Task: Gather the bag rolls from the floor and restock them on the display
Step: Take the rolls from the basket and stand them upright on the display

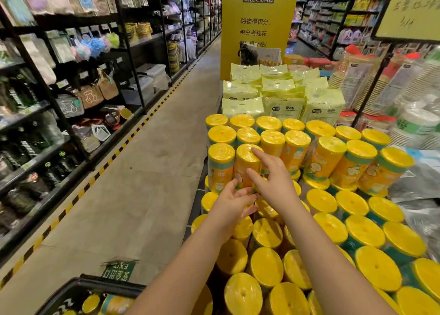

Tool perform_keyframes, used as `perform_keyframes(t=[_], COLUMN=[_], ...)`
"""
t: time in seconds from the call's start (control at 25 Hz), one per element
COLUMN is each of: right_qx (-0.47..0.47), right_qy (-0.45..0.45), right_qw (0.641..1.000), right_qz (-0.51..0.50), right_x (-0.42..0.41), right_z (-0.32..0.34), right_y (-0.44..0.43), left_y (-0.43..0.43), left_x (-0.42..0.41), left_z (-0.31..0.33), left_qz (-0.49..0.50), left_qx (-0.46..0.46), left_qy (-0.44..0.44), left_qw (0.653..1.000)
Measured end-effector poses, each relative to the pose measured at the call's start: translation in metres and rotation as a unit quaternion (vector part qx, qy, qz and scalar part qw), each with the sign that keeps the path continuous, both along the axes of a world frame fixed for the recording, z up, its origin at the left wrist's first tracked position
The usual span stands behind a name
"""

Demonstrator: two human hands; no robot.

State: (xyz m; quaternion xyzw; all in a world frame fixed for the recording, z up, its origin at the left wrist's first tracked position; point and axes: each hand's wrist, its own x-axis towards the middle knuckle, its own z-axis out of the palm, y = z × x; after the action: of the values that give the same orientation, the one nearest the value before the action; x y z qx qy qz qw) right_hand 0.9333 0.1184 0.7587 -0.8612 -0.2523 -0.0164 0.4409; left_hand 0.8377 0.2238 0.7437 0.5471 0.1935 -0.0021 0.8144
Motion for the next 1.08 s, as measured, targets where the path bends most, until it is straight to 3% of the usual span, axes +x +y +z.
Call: perform_keyframes(t=[0.24,0.28,0.36,0.44,0.52,0.6,0.64,0.92,1.08], right_qx=[-0.032,-0.039,-0.066,-0.118,-0.186,-0.253,-0.272,-0.252,-0.244], right_qy=[0.007,0.004,-0.021,-0.079,-0.129,-0.156,-0.162,-0.185,-0.182], right_qw=[0.999,0.999,0.997,0.990,0.973,0.951,0.943,0.934,0.930], right_qz=[0.014,0.018,0.020,0.020,0.049,0.091,0.108,0.173,0.206], right_x=[-0.008,-0.012,-0.026,-0.050,-0.087,-0.127,-0.143,-0.216,-0.251], right_z=[0.010,0.015,0.027,0.041,0.058,0.070,0.074,0.088,0.086], right_y=[-0.010,-0.013,-0.023,-0.034,-0.045,-0.052,-0.052,-0.027,0.004], left_y=[-0.001,0.001,0.006,0.011,0.014,0.012,0.010,0.015,0.046], left_x=[-0.008,-0.012,-0.027,-0.050,-0.077,-0.105,-0.116,-0.198,-0.242], left_z=[0.008,0.013,0.025,0.045,0.064,0.084,0.092,0.111,0.105], left_qz=[-0.009,-0.019,-0.046,-0.080,-0.113,-0.131,-0.136,-0.115,-0.105], left_qx=[0.022,0.066,0.240,0.460,0.671,0.806,0.829,0.830,0.816], left_qy=[0.020,0.025,0.019,0.001,0.004,0.057,0.085,0.145,0.139], left_qw=[1.000,0.997,0.969,0.884,0.733,0.574,0.536,0.527,0.550])
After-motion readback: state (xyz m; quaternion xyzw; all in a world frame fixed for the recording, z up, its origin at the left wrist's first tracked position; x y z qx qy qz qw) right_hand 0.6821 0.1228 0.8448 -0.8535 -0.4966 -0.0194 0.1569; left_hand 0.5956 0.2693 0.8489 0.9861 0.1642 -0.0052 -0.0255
